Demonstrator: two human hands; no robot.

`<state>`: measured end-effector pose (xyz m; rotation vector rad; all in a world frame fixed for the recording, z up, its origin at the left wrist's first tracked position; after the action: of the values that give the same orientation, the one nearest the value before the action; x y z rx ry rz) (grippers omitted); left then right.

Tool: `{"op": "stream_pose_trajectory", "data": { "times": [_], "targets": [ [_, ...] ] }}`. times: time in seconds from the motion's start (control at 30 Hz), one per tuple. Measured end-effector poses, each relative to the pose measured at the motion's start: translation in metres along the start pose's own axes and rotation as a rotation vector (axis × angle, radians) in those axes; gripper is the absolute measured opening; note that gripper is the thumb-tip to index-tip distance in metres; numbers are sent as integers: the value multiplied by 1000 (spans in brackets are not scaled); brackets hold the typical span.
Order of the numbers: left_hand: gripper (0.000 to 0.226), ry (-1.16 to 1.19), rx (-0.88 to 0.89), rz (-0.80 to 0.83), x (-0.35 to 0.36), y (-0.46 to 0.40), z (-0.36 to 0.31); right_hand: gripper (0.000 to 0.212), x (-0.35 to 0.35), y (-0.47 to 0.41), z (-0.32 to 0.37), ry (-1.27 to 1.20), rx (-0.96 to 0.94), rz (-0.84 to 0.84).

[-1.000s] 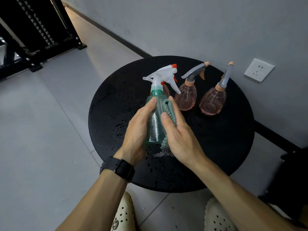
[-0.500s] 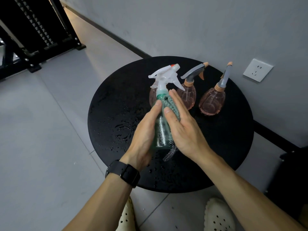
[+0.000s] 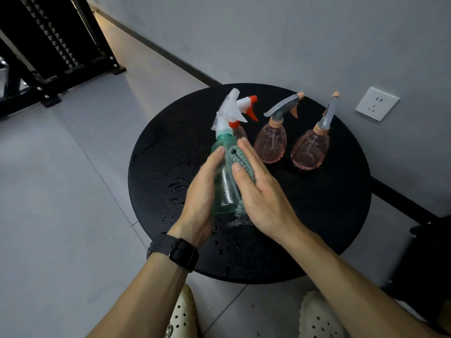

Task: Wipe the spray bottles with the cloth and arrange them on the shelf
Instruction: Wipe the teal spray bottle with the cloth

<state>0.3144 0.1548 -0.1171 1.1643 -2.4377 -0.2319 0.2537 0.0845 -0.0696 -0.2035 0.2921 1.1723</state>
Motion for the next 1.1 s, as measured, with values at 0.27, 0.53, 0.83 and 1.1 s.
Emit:
{"op": "stream_pose_trajectory", "data": {
  "times": [0.27,0.53,0.83,1.1],
  "targets": [
    [38,25,-39,63,13,4,0,48,-12,-4,0,-82,-7,-92],
    [53,454,-65,39,9,6,-4,51,-2,5,29,112,-304,-211],
    [71,667,-130,82,12,0,6,51,29,24,49,591,-630,-307],
    [61,686,-131,107,9,0,4,49,41,27,48,726,-710,-228]
  ]
}}
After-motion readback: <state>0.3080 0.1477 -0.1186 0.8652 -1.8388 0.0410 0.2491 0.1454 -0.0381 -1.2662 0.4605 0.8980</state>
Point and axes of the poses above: each hand's wrist, its own y-axis away from the middle knuckle, its own x-axis out of the palm, z = x × y, the point moved 10 cm from there along -y, towards the middle knuckle, and after that the axes turned 2 degrees about z, right-handed, at the moved point
